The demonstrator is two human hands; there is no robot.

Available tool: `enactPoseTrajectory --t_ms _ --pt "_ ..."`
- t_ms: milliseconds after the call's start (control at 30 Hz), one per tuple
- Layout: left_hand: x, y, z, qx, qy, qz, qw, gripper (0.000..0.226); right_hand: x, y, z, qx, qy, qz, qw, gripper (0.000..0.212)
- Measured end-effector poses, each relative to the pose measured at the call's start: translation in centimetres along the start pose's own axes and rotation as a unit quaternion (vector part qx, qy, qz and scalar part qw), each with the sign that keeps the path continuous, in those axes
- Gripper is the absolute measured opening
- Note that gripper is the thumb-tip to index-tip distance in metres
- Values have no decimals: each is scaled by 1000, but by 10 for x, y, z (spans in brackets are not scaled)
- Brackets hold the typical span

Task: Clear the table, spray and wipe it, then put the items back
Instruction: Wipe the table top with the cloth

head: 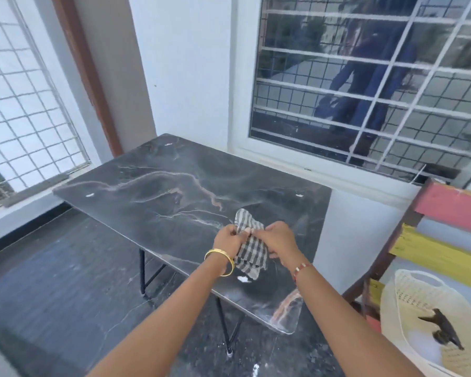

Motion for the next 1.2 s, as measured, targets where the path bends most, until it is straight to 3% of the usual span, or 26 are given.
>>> enactPoseTrajectory --t_ms 67,200,300,367,500,667,767,867,1000,1133,1200 --pt "-28 9 2 -12 -33 -17 999 18 30 7 -2 28 56 17 998 29" --pt "-72 17 3 -22 -81 -57 995 7 70 30 1 -3 81 71 994 25" --pt "-99 26 7 -43 -104 -78 991 21 99 46 2 -11 90 102 991 19" --pt "-114 31 8 -48 -114 -105 987 18 117 55 3 -12 101 108 989 18" --pt "-141 42 18 -65 -120 -136 981 22 148 72 11 -15 102 142 985 31" --pt "-164 54 41 -111 -102 -161 975 34 185 92 33 24 116 239 964 17" --pt "-197 63 76 -138 -121 -207 961 33 225 112 58 42 140 260 954 26" --pt "-226 67 111 -156 -115 -205 959 24 261 142 85 40 160 254 953 13" --pt "-260 64 153 -193 -97 -182 959 32 299 180 119 58 168 274 945 23" --pt "-309 50 206 -151 -131 -103 974 40 333 218 141 49 210 268 939 21" --pt "-331 38 221 -121 -166 -89 975 55 343 234 145 37 241 233 941 32"
Point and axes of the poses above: each hand's wrist, its own z-axis towards the middle knuckle, its own x-axis out of the palm, y = z × x, the point moved 9 cm from there along z, towards the middle knuckle, and after that the axes turned 2 degrees about -y, right-handed, at the moved point
